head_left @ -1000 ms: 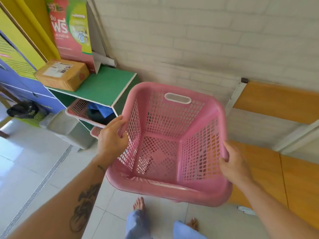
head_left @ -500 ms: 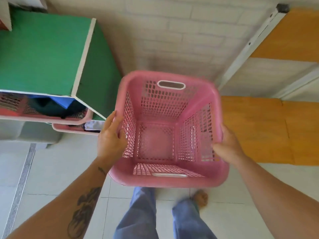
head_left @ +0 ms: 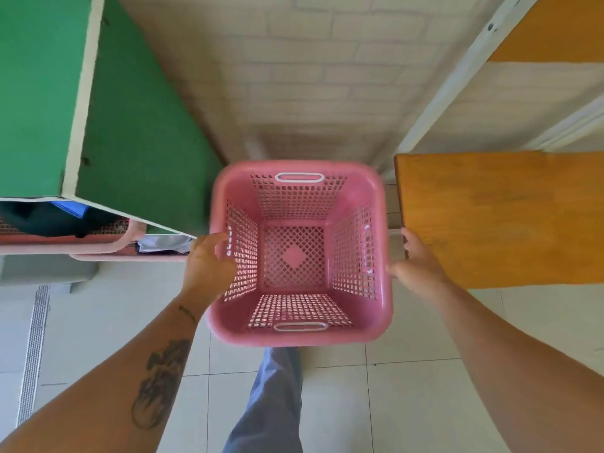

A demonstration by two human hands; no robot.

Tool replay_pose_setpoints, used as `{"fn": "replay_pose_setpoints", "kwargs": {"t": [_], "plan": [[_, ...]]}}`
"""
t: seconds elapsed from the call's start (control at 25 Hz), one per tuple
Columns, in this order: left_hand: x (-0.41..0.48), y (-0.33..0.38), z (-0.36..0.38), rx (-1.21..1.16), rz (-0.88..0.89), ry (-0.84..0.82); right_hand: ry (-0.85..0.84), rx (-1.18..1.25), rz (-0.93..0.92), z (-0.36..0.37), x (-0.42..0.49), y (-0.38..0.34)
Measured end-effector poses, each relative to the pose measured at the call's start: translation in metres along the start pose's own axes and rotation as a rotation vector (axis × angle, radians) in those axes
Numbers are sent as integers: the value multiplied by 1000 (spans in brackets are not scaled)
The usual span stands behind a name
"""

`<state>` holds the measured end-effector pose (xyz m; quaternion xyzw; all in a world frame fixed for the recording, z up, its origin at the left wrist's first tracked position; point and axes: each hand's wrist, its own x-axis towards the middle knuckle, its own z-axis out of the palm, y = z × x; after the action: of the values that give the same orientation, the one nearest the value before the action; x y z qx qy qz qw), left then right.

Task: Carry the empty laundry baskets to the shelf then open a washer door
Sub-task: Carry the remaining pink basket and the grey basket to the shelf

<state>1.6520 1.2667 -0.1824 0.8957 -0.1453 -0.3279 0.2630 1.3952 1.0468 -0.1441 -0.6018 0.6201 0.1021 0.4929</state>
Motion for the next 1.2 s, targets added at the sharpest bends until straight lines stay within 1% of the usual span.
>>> {"fn": "replay_pose_setpoints", "kwargs": {"t": [0.12,0.28,0.4,0.52,0.68,0.8,0.92,1.12,1.2], "plan": [[-16,50,6,-68,45,-29,45,20,-94,-27,-24,3],[-64,137,18,-109,187,-45,151,65,-188,-84,-67,23],[-126,202,37,-83,336,-93,216,142,-217,-141,-108,61],[-209,258,68,-85,518,-167,291,209,-282,-206,-160,119],[-313,321,138,-108,680,-261,367,251,-303,-291,-234,212],[-397,381,206,-49,799,-398,514,268,-280,-359,-285,290],[-470,436,269,-48,935,-535,657,327,-218,-418,-326,356],[-568,518,381,36,1118,-715,887,422,-123,-499,-376,460],[-602,550,431,41,1158,-782,974,421,-60,-534,-384,503]]}}
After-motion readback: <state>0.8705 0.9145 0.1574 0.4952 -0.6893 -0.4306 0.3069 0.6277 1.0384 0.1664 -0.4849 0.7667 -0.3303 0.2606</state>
